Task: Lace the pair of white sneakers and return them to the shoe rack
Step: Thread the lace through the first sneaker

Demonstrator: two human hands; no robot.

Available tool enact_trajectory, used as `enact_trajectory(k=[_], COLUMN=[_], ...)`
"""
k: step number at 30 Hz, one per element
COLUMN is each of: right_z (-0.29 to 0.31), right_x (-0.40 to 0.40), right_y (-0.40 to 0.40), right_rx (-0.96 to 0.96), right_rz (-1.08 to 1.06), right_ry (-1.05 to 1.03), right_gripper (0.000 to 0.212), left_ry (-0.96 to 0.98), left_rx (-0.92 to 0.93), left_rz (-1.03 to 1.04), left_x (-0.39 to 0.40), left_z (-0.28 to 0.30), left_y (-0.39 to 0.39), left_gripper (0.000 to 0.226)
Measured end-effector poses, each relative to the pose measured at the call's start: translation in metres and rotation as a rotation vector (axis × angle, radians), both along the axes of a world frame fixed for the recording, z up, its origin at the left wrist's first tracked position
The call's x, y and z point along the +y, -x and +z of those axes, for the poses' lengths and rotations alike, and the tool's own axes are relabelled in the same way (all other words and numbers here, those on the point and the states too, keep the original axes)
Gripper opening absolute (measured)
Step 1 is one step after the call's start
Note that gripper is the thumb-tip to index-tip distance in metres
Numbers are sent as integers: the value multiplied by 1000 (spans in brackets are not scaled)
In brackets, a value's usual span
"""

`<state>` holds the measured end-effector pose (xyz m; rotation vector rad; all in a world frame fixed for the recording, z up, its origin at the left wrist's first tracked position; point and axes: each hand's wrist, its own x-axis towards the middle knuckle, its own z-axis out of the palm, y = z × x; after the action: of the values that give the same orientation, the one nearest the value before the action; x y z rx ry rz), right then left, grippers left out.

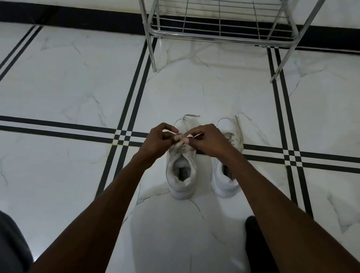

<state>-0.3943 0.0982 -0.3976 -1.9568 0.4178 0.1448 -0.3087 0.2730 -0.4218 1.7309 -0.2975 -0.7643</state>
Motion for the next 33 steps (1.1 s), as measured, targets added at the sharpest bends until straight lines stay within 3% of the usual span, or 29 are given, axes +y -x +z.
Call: enact_trajectory(k=[3,8,13,19,23,25,28,33], right_z=[3,-3,-7,-8,-2,-5,-15,-23], right_x=[1,16,27,14,7,-3,-15,-2], right_y=[-7,-12,-13,-3,2,1,6,8], right_rx=[-80,-210,-215,-65,58,218,386,309], right_rz=[63,-40,-256,-350,-435,-547,-608,-515], right_ry=[315,431,239,-42,-194,-217,5,405], right_gripper=[8,3,2,10,15,13,14,21], left_ry=[36,23,25,-154,-211,-238,-425,-524], left_rx=[9,-9,-48,-319,-426,-429,-473,-648], left_rz=[9,19,-104,-57,16,49,39,-26], left_x=[-1,-2,0,-6,-3,7,30,43], left_z=[1,5,6,4,6,4,-6,-16], left_y=[0,5,0,0,1,2,5,7], left_gripper=[26,24,49,17,11,9,13,24])
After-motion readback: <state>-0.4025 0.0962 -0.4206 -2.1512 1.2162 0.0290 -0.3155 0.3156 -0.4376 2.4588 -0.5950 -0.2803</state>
